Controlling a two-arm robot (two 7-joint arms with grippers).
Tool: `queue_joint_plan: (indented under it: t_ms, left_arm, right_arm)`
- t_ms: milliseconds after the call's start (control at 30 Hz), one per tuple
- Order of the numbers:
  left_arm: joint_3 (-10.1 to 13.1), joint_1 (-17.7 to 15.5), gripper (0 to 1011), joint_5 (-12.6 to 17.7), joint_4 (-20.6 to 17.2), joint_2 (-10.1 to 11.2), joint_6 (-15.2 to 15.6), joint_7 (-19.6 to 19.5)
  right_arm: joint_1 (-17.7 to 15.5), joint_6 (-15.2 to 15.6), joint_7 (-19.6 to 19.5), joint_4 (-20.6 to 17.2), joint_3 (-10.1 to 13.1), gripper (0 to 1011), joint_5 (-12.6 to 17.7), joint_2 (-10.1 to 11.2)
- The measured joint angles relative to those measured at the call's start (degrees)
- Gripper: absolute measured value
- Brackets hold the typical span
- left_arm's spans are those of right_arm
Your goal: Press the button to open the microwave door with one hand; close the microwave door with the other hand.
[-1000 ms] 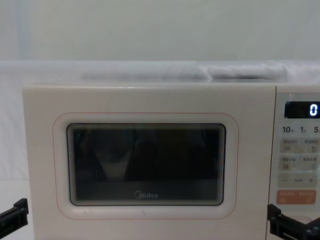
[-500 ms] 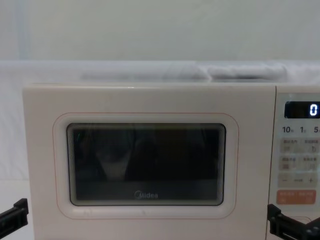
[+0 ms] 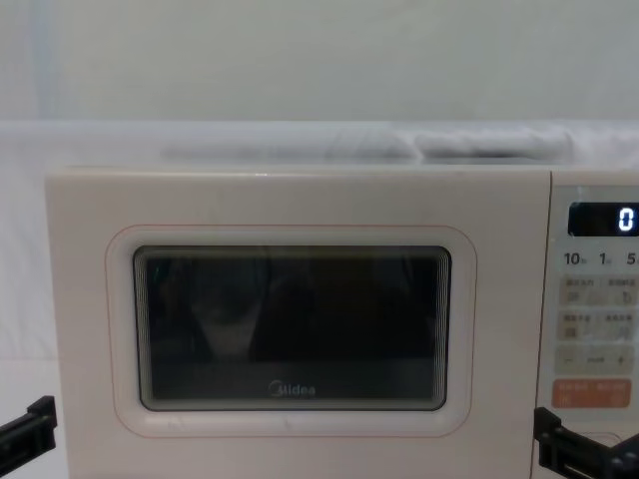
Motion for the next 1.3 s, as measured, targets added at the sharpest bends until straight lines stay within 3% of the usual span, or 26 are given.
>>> queue_joint_plan:
  t_ms: [333,533,867,1100,1167,1200,1300]
  left_arm:
    - [0.0,0.0,1001,0.0,0.0,0.0,0.0,0.0]
    - [0.0,0.0,1001,0.0,0.0,0.0,0.0,0.0]
    - [0.0,0.0,1001,0.0,0.0,0.0,0.0,0.0]
    - [0.0,0.0,1001,0.0,0.0,0.0,0.0,0.0]
    - [0.0,0.0,1001,0.0,0.0,0.0,0.0,0.0]
    - [0.0,0.0,1001,0.0,0.0,0.0,0.0,0.0]
    - [0.0,0.0,1001,0.0,0.0,0.0,0.0,0.0]
  right_arm:
    - [0.0,0.0,0.0,0.0,0.0,1002,0.0,0.0]
    - [0.0,0.0,0.0,0.0,0.0,906,0.0,0.0]
    - [0.0,0.0,0.0,0.0,0.0,621,0.0,0.0]
    - [0.0,0.0,0.0,0.0,0.0,366,0.0,0.0]
    - [0.0,0.0,0.0,0.0,0.0,348,0.0,0.0]
    - [0.0,0.0,0.0,0.0,0.0,272,0.0,0.0]
    - [0.0,0.0,0.0,0.0,0.0,188,0.0,0.0]
